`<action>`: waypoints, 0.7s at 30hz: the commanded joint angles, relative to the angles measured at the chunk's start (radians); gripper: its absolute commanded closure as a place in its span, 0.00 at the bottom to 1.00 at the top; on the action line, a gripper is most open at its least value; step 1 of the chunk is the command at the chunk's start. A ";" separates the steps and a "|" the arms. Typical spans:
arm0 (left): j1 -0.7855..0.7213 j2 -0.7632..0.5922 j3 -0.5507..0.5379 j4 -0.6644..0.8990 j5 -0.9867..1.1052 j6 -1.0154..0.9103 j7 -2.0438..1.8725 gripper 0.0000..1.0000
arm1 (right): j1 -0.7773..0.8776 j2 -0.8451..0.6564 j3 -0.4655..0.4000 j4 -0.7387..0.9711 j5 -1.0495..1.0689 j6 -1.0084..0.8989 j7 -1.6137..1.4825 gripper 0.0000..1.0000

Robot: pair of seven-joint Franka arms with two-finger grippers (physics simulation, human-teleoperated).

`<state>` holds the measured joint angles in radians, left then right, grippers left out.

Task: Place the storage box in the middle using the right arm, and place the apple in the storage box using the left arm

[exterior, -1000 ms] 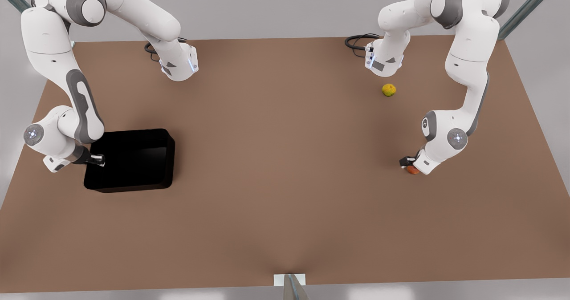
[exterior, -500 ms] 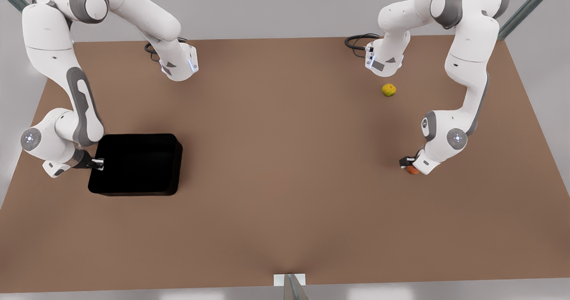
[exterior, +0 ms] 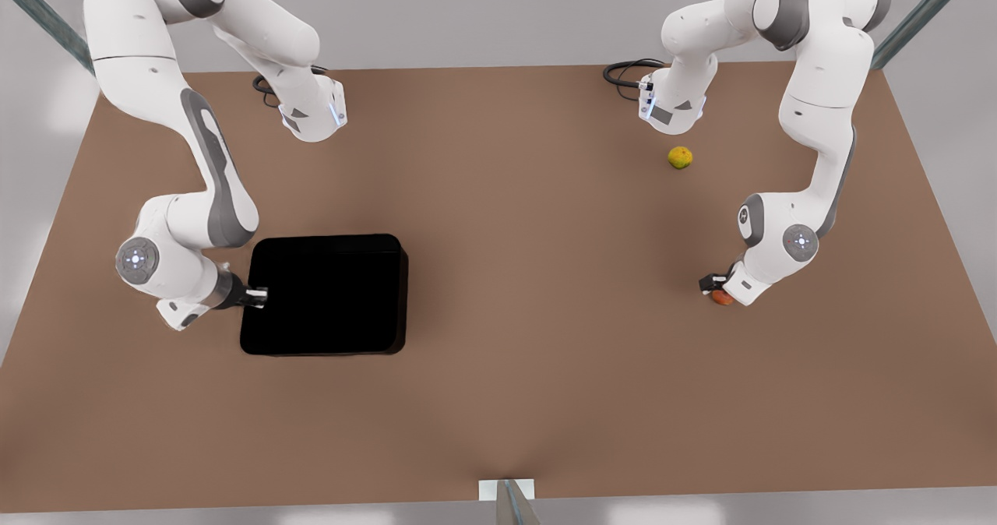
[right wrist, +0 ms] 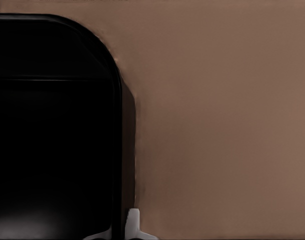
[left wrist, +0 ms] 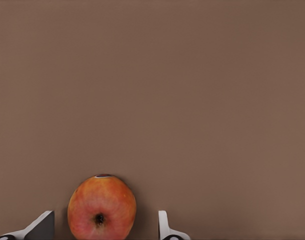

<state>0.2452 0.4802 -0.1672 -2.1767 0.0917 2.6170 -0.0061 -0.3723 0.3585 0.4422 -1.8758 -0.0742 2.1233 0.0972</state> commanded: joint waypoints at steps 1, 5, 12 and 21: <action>0.000 0.000 0.000 0.000 0.000 0.000 0.000 0.00 | 0.012 0.002 0.000 0.004 -0.001 0.000 0.021 0.79; -0.001 0.000 0.000 0.000 0.000 0.000 0.000 0.01 | 0.217 0.023 0.001 0.063 0.010 -0.011 0.282 0.79; -0.001 0.000 0.000 0.000 0.000 0.000 0.000 0.01 | 0.358 0.131 0.090 0.194 0.013 -0.002 0.532 0.79; -0.001 0.005 0.000 0.000 0.000 0.003 0.000 0.02 | 0.470 0.249 0.099 0.274 0.001 0.038 0.536 0.79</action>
<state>0.2439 0.4834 -0.1672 -2.1767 0.0917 2.6200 -0.0061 0.0981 0.6218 0.5406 -1.5904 -0.0752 2.1740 0.5938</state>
